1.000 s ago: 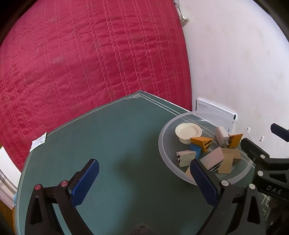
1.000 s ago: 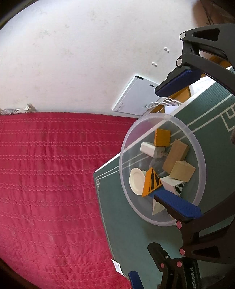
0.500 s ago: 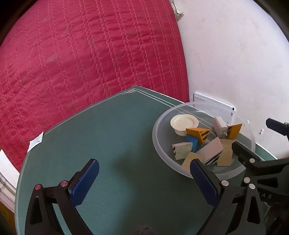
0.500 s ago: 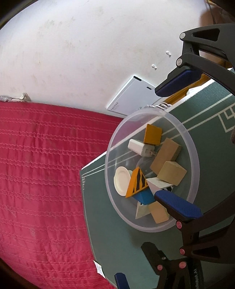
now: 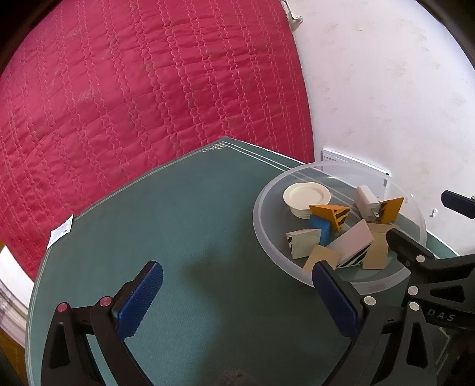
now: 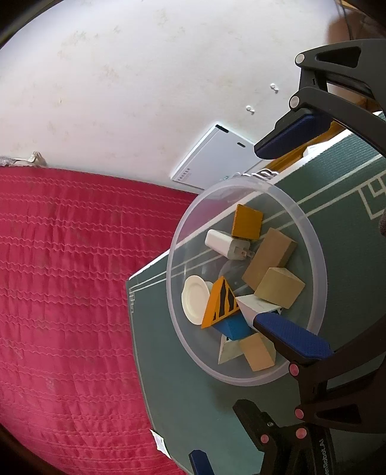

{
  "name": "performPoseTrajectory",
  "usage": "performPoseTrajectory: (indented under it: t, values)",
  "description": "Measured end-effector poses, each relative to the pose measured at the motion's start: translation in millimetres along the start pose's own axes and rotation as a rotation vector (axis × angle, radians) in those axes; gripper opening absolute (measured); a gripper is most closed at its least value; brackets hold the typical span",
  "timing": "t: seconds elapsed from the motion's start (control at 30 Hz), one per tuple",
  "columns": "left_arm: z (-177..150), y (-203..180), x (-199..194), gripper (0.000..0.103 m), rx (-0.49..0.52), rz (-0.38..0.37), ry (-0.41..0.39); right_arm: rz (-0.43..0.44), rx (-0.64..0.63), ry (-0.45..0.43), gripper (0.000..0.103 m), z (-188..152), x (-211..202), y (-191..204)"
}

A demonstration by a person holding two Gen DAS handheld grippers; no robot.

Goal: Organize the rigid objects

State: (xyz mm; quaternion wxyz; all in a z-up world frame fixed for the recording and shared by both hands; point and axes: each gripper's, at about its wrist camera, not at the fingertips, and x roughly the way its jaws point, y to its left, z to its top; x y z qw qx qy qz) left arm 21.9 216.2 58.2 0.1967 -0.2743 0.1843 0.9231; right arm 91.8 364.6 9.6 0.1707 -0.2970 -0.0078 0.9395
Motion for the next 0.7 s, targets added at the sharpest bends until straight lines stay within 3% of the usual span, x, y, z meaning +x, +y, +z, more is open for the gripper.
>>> performPoseTrajectory:
  t: [0.7]
  values:
    - [-3.0, 0.1, 1.1, 0.102, 0.001, -0.006, 0.015, 0.001, -0.005, 0.017, 0.103, -2.7, 4.1, 2.3]
